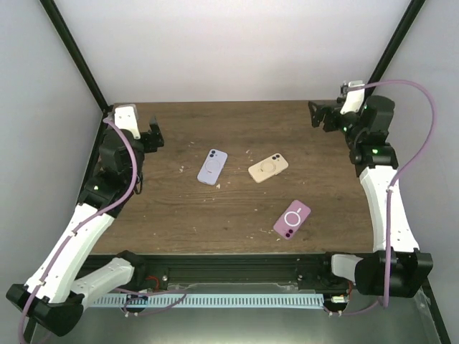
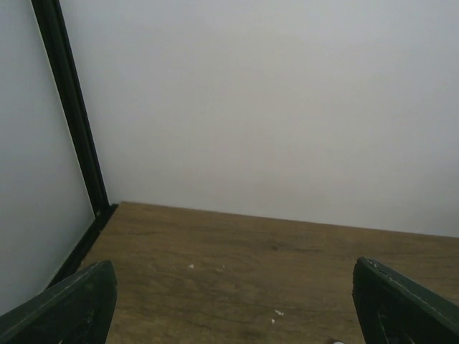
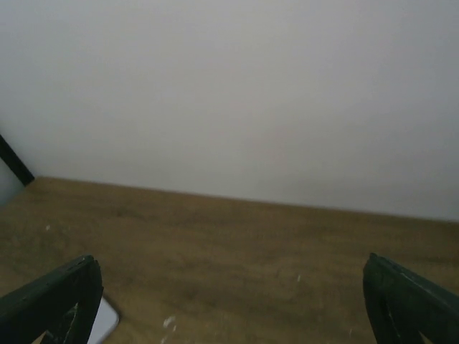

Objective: Take the phone out of the phone case
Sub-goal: Adjust the phone at the center of the board.

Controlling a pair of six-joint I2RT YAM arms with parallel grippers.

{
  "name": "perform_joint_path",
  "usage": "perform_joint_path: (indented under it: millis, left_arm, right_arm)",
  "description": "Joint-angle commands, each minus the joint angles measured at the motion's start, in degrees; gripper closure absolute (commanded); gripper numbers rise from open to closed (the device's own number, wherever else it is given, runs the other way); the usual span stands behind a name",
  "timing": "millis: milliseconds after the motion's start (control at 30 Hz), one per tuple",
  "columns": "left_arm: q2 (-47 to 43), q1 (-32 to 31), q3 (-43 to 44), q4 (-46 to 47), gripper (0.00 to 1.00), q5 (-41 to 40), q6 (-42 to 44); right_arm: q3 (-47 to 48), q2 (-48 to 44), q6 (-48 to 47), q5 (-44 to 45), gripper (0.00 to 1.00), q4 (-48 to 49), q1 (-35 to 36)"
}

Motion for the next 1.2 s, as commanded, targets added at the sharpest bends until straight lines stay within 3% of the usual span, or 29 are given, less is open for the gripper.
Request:
perform_joint_path:
  millis: [0, 200, 333, 467, 633, 833, 1000, 1167]
  left_arm:
    - [-0.5, 3.2, -3.1, 0.4, 0.08, 6.3, -5.0]
    - [-6.3, 8.9, -15.0, 9.6, 0.03, 18.9, -11.4]
    - [-2.6, 10.7, -16.0, 7.3, 0.11, 32.2, -13.3]
    - [2.7, 0.2, -12.9, 1.3, 0.15, 29.0, -11.3]
    - [11.1, -16.7, -10.9, -2.7, 0.04, 24.7, -12.6]
    - [25.9, -33.1, -7.0, -2.6, 0.01, 22.4, -13.4]
    - [43.0, -42.6, 5.5, -6.2, 0.0, 20.2, -11.9]
    - [58.4, -48.1, 20.8, -11.9, 0.0, 17.7, -12.1]
  right_arm:
    - [-5.9, -1.6, 0.5, -2.4, 0.0, 1.9, -0.5]
    - [-15.7, -2.6, -0.1, -6.0, 0.0, 3.2, -0.7]
    - [-19.4, -2.7, -3.5, -8.9, 0.0, 2.2, -0.9]
    - [-19.6, -1.1, -10.5, -9.0, 0.0, -3.1, -1.0]
    - [-18.5, 2.0, -18.5, -4.4, 0.0, -10.3, -1.4]
    - [-18.7, 5.9, -26.8, -0.1, 0.0, -18.2, -5.3]
    - [-17.5, 7.6, -30.9, 0.9, 0.0, -21.4, -13.5]
    - [-18.4, 6.9, -33.4, 0.9, 0.0, -22.2, -17.9]
